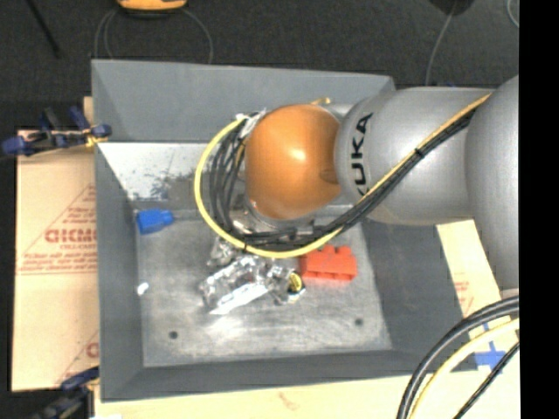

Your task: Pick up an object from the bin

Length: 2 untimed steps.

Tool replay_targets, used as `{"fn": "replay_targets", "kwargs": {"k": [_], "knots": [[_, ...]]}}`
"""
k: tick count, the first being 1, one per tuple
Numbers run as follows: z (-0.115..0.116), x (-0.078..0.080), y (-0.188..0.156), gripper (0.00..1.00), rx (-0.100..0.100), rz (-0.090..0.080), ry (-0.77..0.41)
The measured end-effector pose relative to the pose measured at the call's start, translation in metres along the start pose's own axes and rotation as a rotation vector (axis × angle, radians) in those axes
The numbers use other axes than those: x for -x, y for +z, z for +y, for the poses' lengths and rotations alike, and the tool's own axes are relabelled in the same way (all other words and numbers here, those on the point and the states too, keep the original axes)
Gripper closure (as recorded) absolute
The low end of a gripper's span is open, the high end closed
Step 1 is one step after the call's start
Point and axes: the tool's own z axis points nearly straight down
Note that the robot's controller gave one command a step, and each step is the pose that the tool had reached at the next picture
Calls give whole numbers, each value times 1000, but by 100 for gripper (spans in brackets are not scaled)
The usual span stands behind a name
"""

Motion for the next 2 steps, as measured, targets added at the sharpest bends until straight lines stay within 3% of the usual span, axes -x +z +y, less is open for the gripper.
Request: {"fn": "replay_targets", "kwargs": {"k": [1, 2], "knots": [[-6, 14, 2, 0, -40, -34, -546], [-16, 9, 38, 0, -33, -52, -816]]}}
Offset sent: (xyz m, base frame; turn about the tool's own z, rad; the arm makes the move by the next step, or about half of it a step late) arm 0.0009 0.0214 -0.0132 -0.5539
